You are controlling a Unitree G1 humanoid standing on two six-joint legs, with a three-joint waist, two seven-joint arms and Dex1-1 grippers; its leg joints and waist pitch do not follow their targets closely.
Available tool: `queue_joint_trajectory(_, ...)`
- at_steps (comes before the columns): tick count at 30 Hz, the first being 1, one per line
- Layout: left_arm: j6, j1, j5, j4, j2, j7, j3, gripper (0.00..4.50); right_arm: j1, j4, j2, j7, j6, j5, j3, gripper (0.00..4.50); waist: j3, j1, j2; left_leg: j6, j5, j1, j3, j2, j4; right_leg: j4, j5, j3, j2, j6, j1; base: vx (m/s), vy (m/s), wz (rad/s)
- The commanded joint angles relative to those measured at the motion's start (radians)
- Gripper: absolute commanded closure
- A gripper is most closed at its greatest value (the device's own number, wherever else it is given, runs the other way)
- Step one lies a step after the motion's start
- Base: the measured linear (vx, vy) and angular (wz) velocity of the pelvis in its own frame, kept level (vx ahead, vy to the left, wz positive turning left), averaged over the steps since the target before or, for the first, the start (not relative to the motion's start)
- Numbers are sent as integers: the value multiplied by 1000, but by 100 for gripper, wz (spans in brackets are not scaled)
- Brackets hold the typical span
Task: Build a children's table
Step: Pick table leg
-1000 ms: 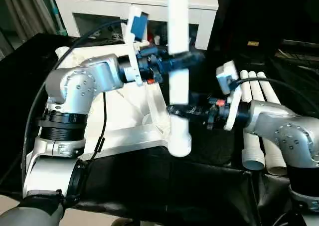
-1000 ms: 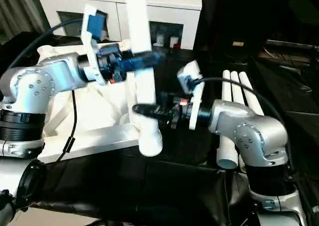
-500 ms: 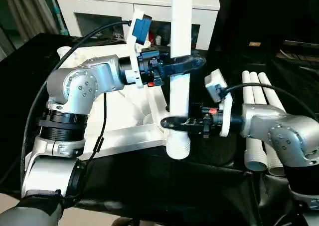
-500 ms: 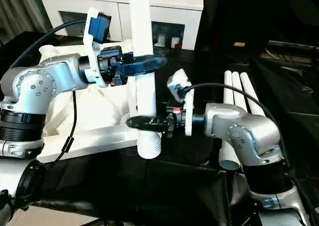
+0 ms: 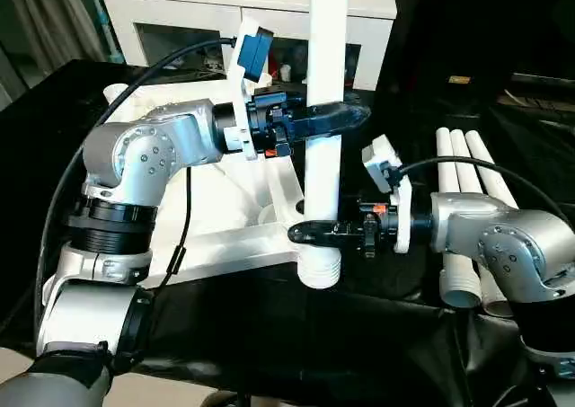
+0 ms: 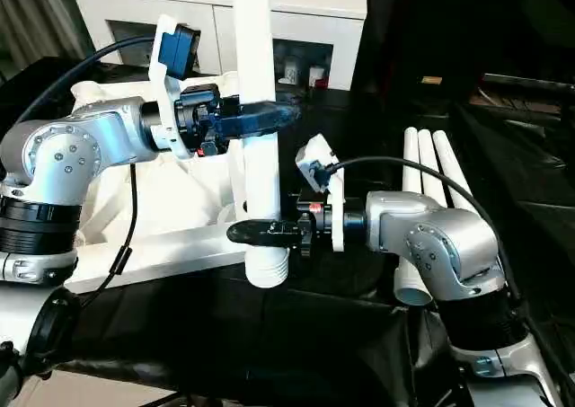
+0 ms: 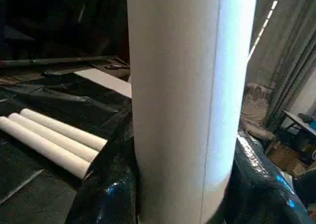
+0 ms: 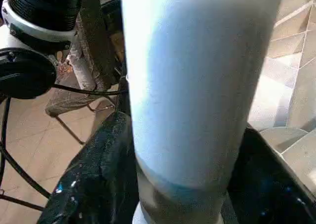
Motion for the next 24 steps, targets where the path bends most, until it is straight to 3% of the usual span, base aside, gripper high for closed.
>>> queue_joint_trajectory(1, -5, -3, 8, -20, 8, -1, -4, 275, 6, -8, -10, 13, 0, -4, 8, 213, -78, 4, -18, 26, -67, 18, -17, 50, -54, -73, -53, 47, -81, -227, 52, 0, 0, 0)
queue_joint_trajectory(7, -6, -5, 6, -19, 4, 1, -2, 275, 16, -2, -10, 15, -4, -5, 22, 258, -77, 4, -17, 28, -67, 19, -17, 50, -53, -72, -50, 47, -80, -229, 50, 0, 0, 0)
queue_joint_trajectory(15, -7, -9, 8, -16, 3, -5, 2, 275, 28, 3, -6, 15, -33, -36, 36, 265, -78, 4, -18, 28, -68, 18, -17, 50, -53, -72, -50, 46, -81, -230, 51, 0, 0, 0)
queue_joint_trajectory(18, -5, -7, 8, -19, 6, -11, -2, 275, 28, 7, -5, 20, -41, -39, 44, 196, -77, 4, -17, 28, -71, 18, -17, 50, -53, -73, -57, 47, -81, -228, 51, 0, 0, 0)
queue_joint_trajectory(24, -2, -3, 8, -26, 9, -17, -10, 275, 29, 11, -6, 15, -51, -51, 52, 166, -79, 5, -17, 28, -66, 18, -18, 50, -52, -70, -40, 46, -80, -232, 51, 0, 0, 0)
